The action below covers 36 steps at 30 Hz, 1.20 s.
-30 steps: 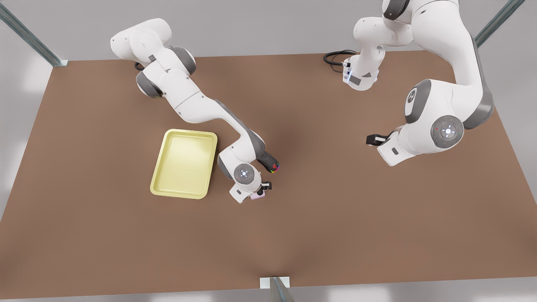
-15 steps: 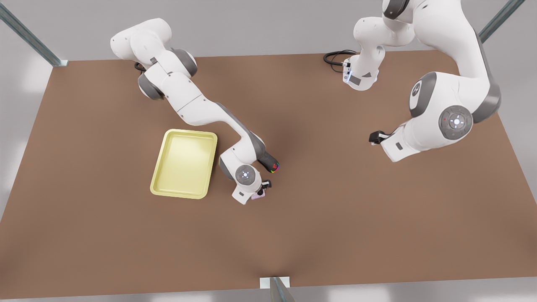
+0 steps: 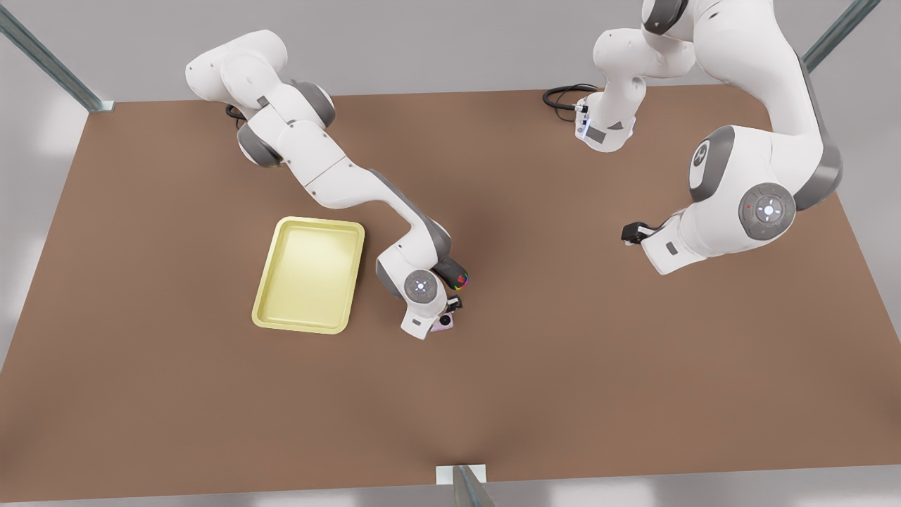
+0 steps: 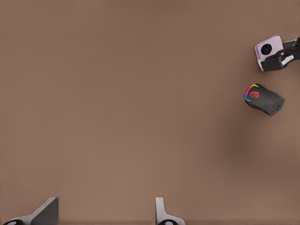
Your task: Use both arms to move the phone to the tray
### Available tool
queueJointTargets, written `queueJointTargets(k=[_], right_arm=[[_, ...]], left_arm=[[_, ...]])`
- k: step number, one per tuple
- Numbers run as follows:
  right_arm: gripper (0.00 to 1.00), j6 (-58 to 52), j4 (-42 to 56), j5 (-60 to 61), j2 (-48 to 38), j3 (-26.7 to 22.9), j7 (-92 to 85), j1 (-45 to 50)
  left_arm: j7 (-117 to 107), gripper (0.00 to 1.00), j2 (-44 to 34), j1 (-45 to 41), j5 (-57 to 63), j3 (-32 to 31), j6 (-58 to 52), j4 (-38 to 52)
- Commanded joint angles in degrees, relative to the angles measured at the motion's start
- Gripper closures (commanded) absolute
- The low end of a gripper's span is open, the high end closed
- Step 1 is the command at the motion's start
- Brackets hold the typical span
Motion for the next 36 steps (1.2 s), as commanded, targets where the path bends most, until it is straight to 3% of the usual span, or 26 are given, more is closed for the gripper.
queueJointTargets(k=[1,8,12,14,16,21,24,28,29,30,33,35,36], right_arm=[[0.08,0.2,0.1,0.2,-0.1,0.0,-4.5,0.0],[0.2,0.3,0.2,0.1,-0.2,0.0,-4.7,0.0],[0.19,-0.9,0.4,0.1,-4.3,-0.1,-4.5,-1.3],[0.25,-8.8,-0.2,-0.1,-9.4,-0.2,-4.1,-5.6],[0.25,-8.5,-12.1,0.1,-18.8,-0.2,-4.5,-11.4],[0.24,5.8,-49.4,-0.1,-42.1,-0.2,-10.5,-19.8],[0.24,14.6,-62.4,-0.1,-47.3,-0.3,-11.6,-21.4],[0.23,22.1,-65.8,-0.1,-42.2,-0.3,-13.1,-23.6],[0.18,22.7,-65.7,0.0,-40.2,-0.3,-12.8,-23.5],[0.06,22.9,-65.3,0.0,-38.6,-0.3,-12.5,-23.0],[0.0,23.1,-65.2,0.0,-37.4,-0.3,-12.2,-22.9],[0.0,15.0,-61.5,0.1,-41.4,-0.4,-12.2,-23.6],[0.0,1.9,-52.8,0.1,-44.8,-2.1,-12.3,-23.6]], left_arm=[[1.3,0.0,0.1,0.1,0.0,0.0,0.0,0.0],[1.3,0.0,0.2,0.1,0.2,0.0,0.0,-0.1],[1.4,0.0,0.6,0.2,0.2,0.0,0.0,-0.1],[1.4,0.0,0.8,0.3,0.2,0.1,0.0,-0.1],[1.5,0.0,0.9,0.3,0.3,0.1,0.0,-0.1],[0.5,0.0,0.9,0.3,0.6,0.1,-0.2,-0.1],[0.5,0.0,0.9,0.3,0.6,0.1,-0.2,-0.1],[0.5,0.0,0.9,0.3,0.7,0.1,-0.1,0.0],[0.5,0.0,0.9,0.3,0.6,0.1,-0.1,0.0],[0.5,0.0,0.9,0.3,0.7,0.1,-0.1,0.0],[0.5,0.0,0.8,0.3,0.7,0.1,-0.1,0.0],[0.5,0.0,0.7,0.3,0.7,0.1,-0.5,0.0],[0.5,0.0,0.7,0.3,0.7,0.1,-0.5,0.0]])
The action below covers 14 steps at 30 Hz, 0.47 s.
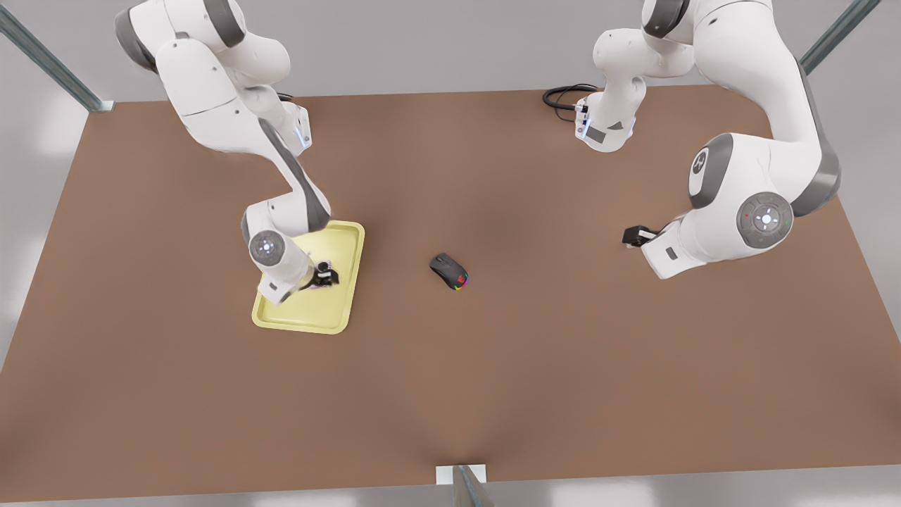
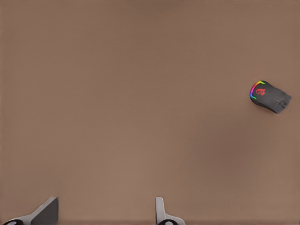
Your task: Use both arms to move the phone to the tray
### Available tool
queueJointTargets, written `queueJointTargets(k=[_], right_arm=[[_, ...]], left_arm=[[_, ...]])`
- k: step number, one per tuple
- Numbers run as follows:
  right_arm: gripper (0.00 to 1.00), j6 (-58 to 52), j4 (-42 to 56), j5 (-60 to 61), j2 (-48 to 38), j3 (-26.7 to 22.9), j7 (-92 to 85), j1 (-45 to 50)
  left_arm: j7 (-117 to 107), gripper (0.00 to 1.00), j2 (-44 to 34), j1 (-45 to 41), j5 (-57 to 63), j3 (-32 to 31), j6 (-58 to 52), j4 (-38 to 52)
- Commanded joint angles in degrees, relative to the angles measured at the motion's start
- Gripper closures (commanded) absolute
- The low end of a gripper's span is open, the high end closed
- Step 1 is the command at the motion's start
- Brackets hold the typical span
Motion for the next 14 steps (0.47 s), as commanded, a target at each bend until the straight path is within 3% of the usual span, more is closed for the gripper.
queueJointTargets(k=[1,3,4,5,6,7,10,14], right_arm=[[0.0,-21.6,8.2,0.1,-5.0,-2.4,-4.3,-0.4],[0.0,-30.3,14.7,0.2,-8.9,-5.6,-7.6,-2.3],[0.0,-39.5,25.6,0.1,-4.2,-0.9,-8.2,-9.7],[0.0,-43.7,29.6,-0.6,-3.3,2.1,-8.4,-12.5],[0.0,-52.0,39.2,-1.0,1.3,2.2,-8.5,-12.9],[0.0,-54.0,41.8,-1.0,2.2,2.2,-8.6,-12.9],[0.0,-48.7,34.0,-0.9,-2.6,0.7,-16.6,-12.9],[0.0,-48.3,34.0,-0.9,-3.0,0.7,-21.2,-12.8]], left_arm=[[-0.1,0.0,-0.2,0.0,0.0,0.0,-0.2,0.1],[-0.3,0.0,-0.5,0.0,0.3,0.1,-0.7,0.1],[-2.3,0.0,-0.7,0.0,2.5,0.0,-2.6,0.0],[-5.3,0.0,-0.5,0.0,4.0,-0.2,-2.2,0.2],[-6.3,0.0,-0.4,0.0,4.0,-0.3,-2.5,0.6],[-6.3,0.0,-0.4,0.0,3.8,-0.3,-2.8,0.9],[-6.3,0.0,-0.3,0.0,3.9,-0.3,-5.7,2.1],[-6.3,0.0,-0.3,0.0,4.1,-0.2,-6.4,2.1]])
